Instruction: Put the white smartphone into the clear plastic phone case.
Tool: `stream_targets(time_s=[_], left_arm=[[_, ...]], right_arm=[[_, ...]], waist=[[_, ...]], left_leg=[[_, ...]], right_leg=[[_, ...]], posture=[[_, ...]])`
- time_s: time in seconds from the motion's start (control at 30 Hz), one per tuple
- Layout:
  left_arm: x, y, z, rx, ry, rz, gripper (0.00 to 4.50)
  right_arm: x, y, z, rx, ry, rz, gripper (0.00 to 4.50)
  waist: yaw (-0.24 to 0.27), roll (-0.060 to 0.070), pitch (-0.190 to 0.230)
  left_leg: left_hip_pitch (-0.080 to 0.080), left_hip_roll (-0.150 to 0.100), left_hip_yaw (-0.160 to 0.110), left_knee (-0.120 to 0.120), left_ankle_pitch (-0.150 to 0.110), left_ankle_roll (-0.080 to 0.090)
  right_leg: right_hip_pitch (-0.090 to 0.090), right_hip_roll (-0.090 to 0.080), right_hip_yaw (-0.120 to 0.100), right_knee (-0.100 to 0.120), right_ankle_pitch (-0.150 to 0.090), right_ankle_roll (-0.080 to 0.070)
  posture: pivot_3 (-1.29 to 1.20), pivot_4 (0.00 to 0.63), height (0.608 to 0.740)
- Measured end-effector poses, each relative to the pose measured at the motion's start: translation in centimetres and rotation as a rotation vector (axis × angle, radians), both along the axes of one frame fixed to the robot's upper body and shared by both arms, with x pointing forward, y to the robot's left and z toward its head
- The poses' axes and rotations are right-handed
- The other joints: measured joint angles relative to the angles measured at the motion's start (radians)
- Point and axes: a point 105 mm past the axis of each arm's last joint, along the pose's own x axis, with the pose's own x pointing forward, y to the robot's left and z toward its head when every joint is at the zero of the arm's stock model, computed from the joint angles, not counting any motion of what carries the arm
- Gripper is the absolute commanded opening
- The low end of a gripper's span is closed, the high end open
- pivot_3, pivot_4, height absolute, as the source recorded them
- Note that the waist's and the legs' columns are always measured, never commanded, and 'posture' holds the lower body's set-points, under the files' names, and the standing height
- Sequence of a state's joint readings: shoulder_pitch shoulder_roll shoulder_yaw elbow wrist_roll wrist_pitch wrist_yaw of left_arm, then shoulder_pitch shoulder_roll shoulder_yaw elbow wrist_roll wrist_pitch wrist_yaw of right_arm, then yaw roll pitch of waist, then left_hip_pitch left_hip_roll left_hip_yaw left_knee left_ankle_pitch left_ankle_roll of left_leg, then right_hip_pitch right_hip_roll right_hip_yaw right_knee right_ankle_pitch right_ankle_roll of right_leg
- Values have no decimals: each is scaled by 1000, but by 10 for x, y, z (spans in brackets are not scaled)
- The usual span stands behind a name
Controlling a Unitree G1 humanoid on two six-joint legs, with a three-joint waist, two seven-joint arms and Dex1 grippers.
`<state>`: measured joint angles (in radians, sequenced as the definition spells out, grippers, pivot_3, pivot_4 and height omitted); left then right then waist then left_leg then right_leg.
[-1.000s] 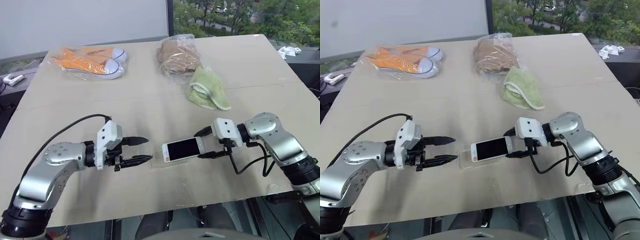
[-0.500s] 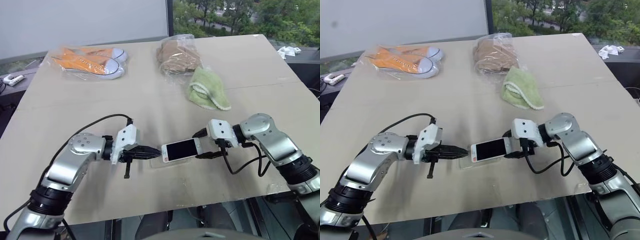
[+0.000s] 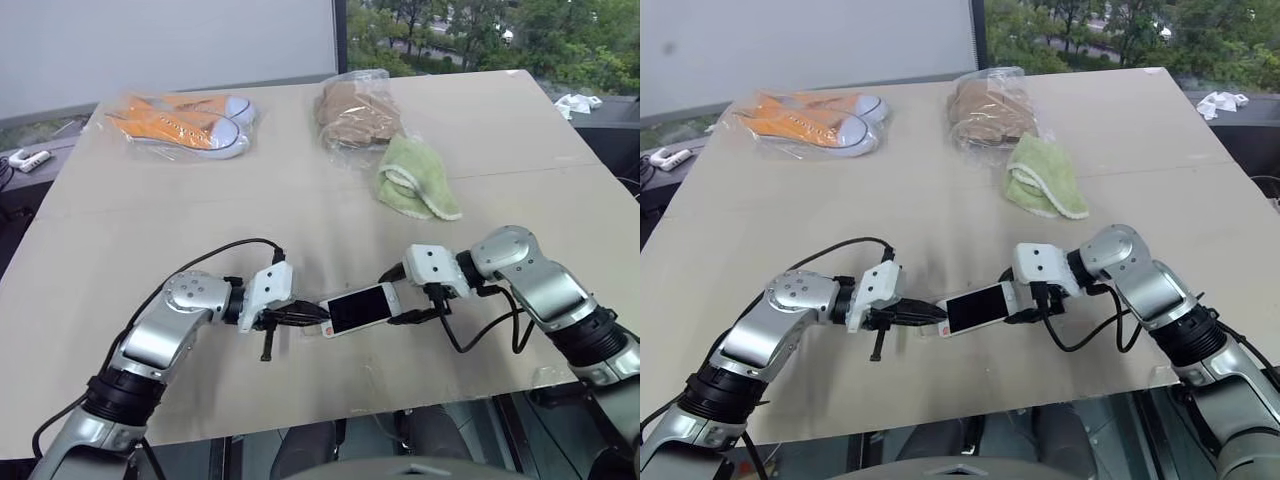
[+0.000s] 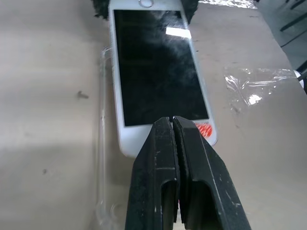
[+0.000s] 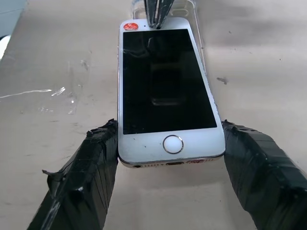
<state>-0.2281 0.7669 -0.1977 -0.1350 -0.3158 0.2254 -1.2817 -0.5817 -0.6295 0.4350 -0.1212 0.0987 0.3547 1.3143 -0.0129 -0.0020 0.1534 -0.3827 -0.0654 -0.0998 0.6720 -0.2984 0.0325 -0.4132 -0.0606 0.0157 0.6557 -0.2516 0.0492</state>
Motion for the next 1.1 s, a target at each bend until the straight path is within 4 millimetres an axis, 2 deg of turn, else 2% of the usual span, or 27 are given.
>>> stream_targets(time_s=[0.27,0.53,0.73,1.1], left_arm=[[1,-3,-1,1,-13,-4,65],[3,-4,-2,7,-25,-2,65],[3,-4,-2,12,-30,0,65],[1,-3,-4,22,-36,-9,65]], right_arm=[[3,5,-4,12,47,-49,2903],[1,3,-10,23,206,-115,2903],[3,2,-10,19,207,-132,2903],[6,8,-13,-25,81,-93,2903]], waist=[[-1,0,0],[0,0,0],[0,-1,0],[-2,-2,-2]], left_leg=[[0,0,0,0,0,-1],[0,0,0,0,0,-1],[0,0,0,0,0,-1],[2,0,0,0,1,-2]], right_leg=[[0,0,0,1,0,0],[0,0,0,1,0,0],[0,0,0,1,0,0],[0,0,1,4,0,0]], posture=[[0,150,740],[0,150,740],[0,150,740],[0,150,740]])
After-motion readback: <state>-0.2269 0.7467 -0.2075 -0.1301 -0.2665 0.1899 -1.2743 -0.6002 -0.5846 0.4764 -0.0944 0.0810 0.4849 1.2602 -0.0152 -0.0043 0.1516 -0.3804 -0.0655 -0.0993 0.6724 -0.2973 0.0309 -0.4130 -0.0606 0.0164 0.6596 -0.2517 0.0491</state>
